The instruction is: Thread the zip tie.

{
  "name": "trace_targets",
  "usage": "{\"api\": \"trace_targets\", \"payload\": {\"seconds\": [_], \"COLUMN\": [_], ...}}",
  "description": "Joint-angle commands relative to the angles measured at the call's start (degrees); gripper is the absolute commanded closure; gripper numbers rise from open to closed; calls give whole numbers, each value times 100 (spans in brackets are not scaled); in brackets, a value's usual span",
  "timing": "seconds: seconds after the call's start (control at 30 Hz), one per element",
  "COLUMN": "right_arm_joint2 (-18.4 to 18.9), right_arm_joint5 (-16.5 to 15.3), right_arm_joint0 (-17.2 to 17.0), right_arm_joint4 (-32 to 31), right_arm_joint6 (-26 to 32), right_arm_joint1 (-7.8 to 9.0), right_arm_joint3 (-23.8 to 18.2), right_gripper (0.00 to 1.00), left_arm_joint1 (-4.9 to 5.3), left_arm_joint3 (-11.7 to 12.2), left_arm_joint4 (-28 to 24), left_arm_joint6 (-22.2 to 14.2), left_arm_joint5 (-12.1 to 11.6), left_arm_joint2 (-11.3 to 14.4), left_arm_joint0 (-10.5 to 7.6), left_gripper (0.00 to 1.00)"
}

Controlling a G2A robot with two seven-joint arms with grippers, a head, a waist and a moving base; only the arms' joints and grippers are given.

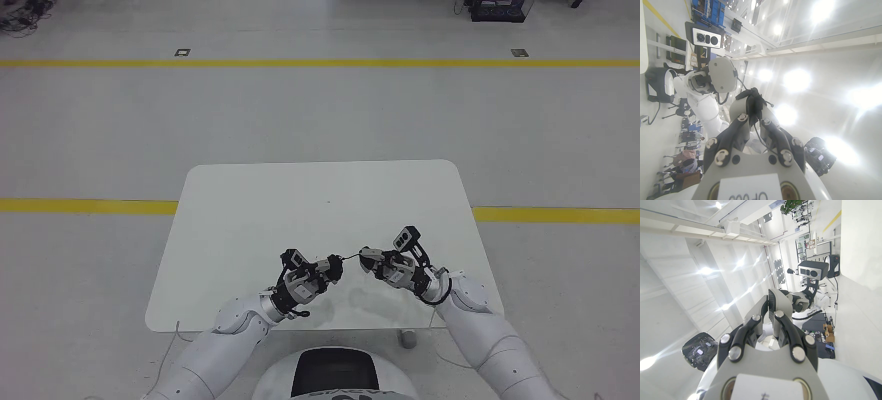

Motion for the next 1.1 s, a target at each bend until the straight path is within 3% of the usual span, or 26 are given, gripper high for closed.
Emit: {"api": "trace_targets", "payload": {"seconds": [0.0,1.07], "right_arm_joint2": [31,211], "right_arm_joint5": [-18,-173], "right_arm_joint0": [-16,-118], "right_arm_joint4": [-10,-123], "right_arm_joint6": [-19,-260], "right_arm_joint1": [9,66], "right_arm_joint3": [2,148], "right_gripper": [100,100], "left_arm_joint1": [0,0], "left_arm_joint3": [0,0], "left_arm_joint4": [0,0], "left_arm_joint6": [0,0], "left_arm_joint5": [0,0], "left_arm_joint2": [0,0], "left_arm_joint0": [0,0], "left_gripper": [100,100]}}
